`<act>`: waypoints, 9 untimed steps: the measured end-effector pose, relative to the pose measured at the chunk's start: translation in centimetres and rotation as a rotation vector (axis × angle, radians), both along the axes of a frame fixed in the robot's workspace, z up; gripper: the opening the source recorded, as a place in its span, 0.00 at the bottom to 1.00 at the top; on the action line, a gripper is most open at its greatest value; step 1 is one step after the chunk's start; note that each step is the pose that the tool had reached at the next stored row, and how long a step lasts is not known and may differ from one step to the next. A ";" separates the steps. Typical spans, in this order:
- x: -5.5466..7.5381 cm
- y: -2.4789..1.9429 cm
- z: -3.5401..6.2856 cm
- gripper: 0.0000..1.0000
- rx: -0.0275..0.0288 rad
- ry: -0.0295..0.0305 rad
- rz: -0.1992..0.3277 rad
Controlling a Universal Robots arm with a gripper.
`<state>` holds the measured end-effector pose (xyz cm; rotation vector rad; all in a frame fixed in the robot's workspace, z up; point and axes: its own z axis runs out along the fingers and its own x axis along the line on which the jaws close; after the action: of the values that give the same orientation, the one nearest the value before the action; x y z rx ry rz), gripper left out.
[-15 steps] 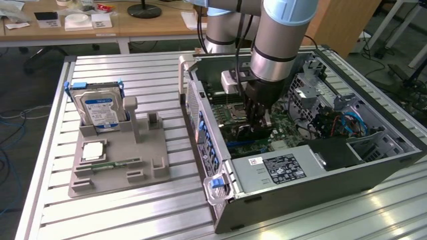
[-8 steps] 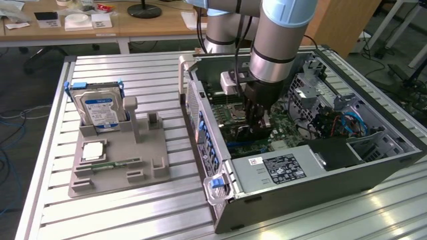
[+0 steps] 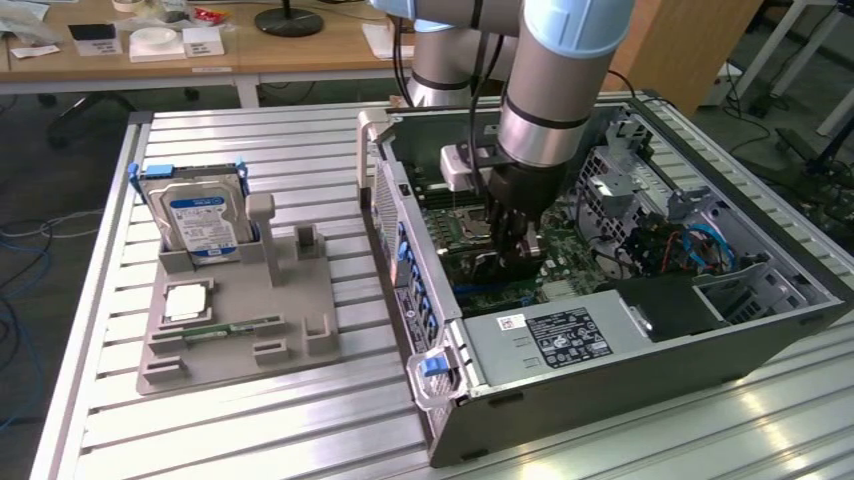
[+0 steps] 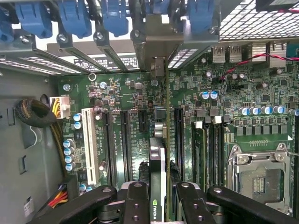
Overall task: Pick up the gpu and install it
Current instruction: 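Insert the gpu into the slot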
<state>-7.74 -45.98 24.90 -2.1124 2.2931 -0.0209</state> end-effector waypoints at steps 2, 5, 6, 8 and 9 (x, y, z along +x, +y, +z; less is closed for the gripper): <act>0.0 0.00 -0.02 0.26 -0.0002 0.0001 0.000; 0.0 0.00 -0.16 0.26 0.0002 0.0000 0.000; 0.0 0.00 -0.22 0.26 -0.0001 0.0001 0.000; 0.0 -0.01 -0.24 0.26 -0.0005 0.0002 0.000; 0.0 -0.01 -0.25 0.26 -0.0002 0.0002 0.000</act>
<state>-7.74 -45.99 24.65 -2.1126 2.2932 -0.0210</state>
